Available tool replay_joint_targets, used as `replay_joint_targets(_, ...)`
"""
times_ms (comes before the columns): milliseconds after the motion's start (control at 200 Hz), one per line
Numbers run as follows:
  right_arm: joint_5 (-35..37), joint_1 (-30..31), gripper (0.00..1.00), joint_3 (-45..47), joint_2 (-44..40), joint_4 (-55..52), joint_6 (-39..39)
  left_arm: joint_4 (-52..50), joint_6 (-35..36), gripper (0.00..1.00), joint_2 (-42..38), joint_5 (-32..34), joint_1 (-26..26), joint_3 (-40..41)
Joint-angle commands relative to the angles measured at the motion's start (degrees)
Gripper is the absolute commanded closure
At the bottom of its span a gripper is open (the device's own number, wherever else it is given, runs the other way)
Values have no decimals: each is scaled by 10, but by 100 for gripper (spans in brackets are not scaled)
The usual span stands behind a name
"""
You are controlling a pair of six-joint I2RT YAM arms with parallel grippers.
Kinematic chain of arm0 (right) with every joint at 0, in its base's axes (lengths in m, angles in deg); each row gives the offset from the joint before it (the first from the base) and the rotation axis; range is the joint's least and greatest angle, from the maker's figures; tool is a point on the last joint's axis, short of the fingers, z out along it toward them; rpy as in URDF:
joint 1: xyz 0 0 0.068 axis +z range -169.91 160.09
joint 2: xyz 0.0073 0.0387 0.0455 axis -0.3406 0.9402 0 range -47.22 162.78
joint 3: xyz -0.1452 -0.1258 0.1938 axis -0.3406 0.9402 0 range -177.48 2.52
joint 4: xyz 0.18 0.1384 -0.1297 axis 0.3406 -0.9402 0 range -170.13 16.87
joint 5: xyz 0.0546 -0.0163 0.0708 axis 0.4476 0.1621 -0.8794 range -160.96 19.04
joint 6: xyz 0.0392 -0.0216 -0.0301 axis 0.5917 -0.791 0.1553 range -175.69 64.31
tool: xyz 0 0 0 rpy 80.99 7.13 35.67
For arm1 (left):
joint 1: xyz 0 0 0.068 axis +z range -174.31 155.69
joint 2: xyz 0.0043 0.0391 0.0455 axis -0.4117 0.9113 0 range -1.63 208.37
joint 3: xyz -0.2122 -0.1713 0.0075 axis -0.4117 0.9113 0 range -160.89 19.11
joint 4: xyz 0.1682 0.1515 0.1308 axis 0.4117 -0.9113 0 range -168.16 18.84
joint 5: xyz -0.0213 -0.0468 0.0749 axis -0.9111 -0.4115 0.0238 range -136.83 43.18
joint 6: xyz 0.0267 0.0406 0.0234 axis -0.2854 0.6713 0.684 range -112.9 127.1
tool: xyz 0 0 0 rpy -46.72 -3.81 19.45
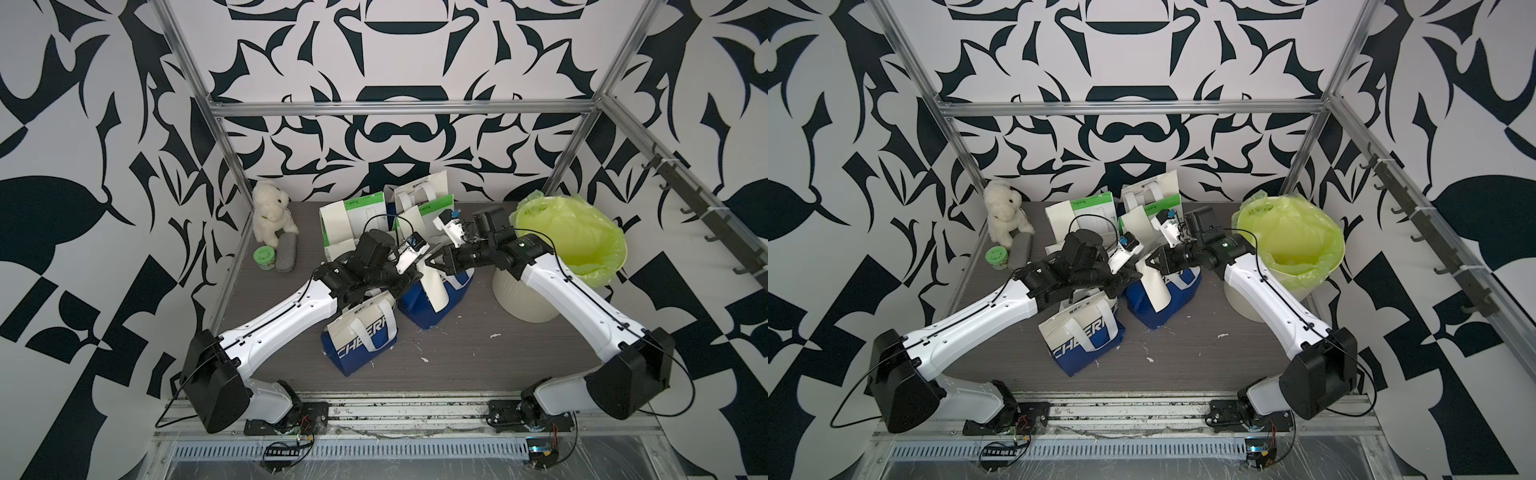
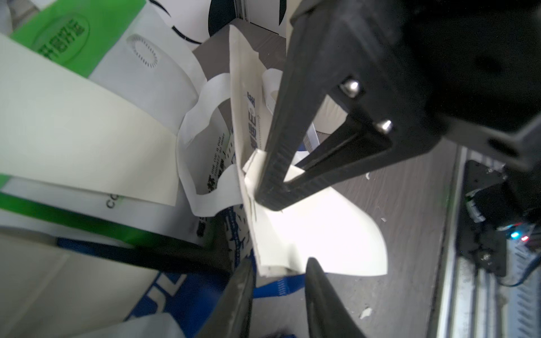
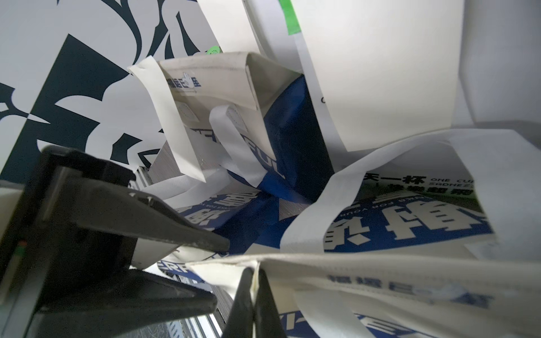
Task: Shred takeout receipts and throw away
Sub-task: Tear off the takeout receipt from the takeout bag.
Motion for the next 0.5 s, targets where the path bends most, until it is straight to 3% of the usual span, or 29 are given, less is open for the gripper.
replay_joint_targets(0, 42, 2, 100, -25, -1, -13, 6, -17, 8, 58, 6, 7, 2, -8)
replay_joint_targets(295, 49, 2, 100, -80, -7, -69, -7, -15, 18, 51, 2, 27, 3, -3)
replay_joint_targets(495, 3, 2, 100, -96, -9, -78, 4, 25, 2, 50, 17, 37, 3, 1)
